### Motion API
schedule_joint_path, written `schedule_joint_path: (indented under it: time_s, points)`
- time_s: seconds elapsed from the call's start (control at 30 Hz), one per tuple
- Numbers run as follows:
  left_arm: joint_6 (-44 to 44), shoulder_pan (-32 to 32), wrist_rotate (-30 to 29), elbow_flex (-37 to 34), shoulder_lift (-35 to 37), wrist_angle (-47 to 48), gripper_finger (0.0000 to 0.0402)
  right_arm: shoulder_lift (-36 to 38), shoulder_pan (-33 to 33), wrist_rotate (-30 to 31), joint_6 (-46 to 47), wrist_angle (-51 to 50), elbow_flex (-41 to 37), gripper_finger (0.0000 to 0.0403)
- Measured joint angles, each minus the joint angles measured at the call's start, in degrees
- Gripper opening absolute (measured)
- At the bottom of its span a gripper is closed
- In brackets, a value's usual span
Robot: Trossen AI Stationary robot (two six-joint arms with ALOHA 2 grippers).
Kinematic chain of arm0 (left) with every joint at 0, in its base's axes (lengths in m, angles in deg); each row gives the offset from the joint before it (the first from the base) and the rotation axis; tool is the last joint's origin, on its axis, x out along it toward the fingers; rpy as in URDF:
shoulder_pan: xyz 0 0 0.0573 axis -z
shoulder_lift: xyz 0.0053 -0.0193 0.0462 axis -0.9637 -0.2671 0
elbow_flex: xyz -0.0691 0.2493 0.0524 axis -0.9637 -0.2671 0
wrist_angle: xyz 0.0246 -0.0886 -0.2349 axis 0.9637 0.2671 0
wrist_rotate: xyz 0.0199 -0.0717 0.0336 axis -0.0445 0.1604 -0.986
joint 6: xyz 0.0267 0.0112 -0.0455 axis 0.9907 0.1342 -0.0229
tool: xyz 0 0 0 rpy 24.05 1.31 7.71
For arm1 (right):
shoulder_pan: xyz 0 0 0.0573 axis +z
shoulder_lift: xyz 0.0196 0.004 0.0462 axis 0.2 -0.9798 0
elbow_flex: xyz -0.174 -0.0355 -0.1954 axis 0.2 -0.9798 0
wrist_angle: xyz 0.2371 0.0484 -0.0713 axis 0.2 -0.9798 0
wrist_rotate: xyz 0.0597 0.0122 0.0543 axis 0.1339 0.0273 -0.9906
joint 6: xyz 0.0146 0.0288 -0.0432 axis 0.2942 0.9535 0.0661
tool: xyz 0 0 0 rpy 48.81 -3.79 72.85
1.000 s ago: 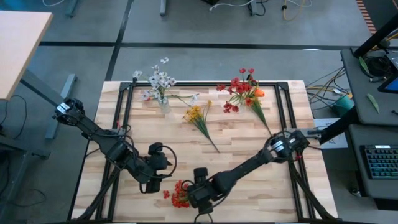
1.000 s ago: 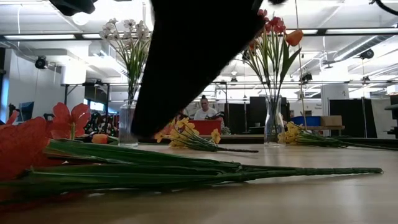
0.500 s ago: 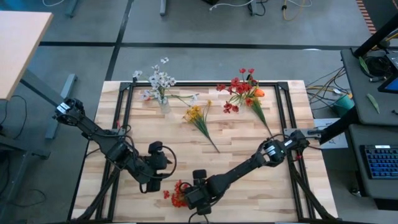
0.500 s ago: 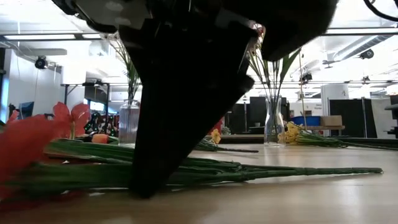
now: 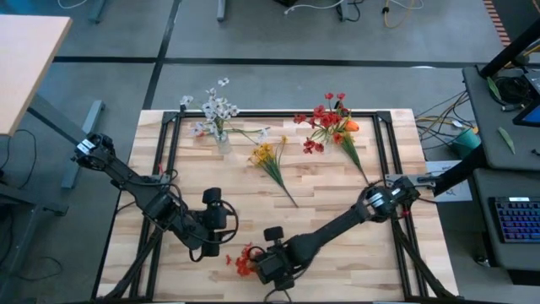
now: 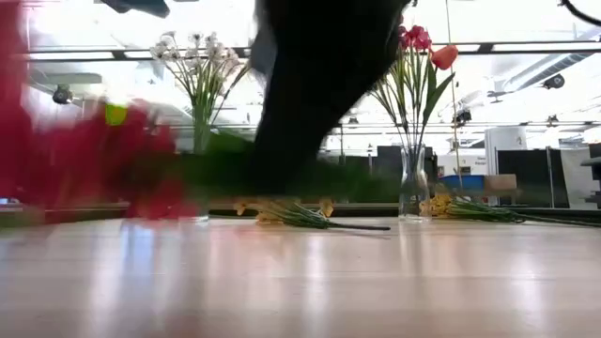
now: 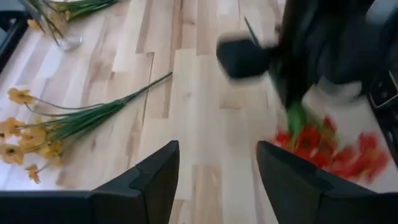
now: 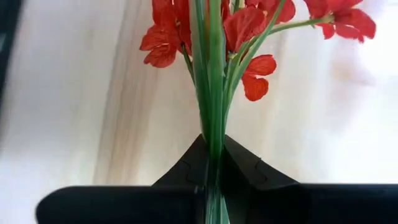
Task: Sort flowers into vase by color
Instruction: Put the red flowers into the right transparent flower vase
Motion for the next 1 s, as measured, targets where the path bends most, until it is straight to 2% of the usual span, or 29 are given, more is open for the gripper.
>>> schedule_joint_path:
  time_s: [0.13,0.27,0.4,0.57,0.7,0.8,0.9,1.0]
  points:
    - [-0.2,0.0,-3.4,0.0,1.0,2.0,0.0199,8.2,1.3,4.8,0.5,-0.9,-6.0,0.0018]
    - [1.0,0.0,-4.5,-0.2,1.6,2.8,0.0199,20.2,3.0,14.9,2.6,3.9,-17.4,0.0018]
    - [9.4,0.0,-3.6,-1.4,0.7,-2.0,0.0199,33.9,3.3,24.7,-2.1,22.5,-31.6,0.0018]
    - [17.4,-1.5,-0.9,-3.6,0.3,-11.1,0.0199,48.4,1.3,32.9,-18.5,55.2,-49.1,0.0018]
    - [21.9,-3.8,0.3,-4.2,0.5,-14.0,0.0199,57.8,-1.9,32.6,-33.7,83.7,-60.0,0.0018]
    - [26.2,-5.7,1.9,-4.2,0.6,-15.6,0.0199,63.1,-5.8,29.4,-42.1,99.1,-65.4,0.0018]
    - [30.7,-7.8,1.8,-4.2,0.8,-16.5,0.0199,67.1,-11.2,24.6,-45.9,107.6,-67.6,0.0018]
    - [34.5,-10.7,1.8,-4.2,1.6,-17.1,0.0199,70.2,-17.7,19.9,-46.9,109.5,-67.6,0.0018]
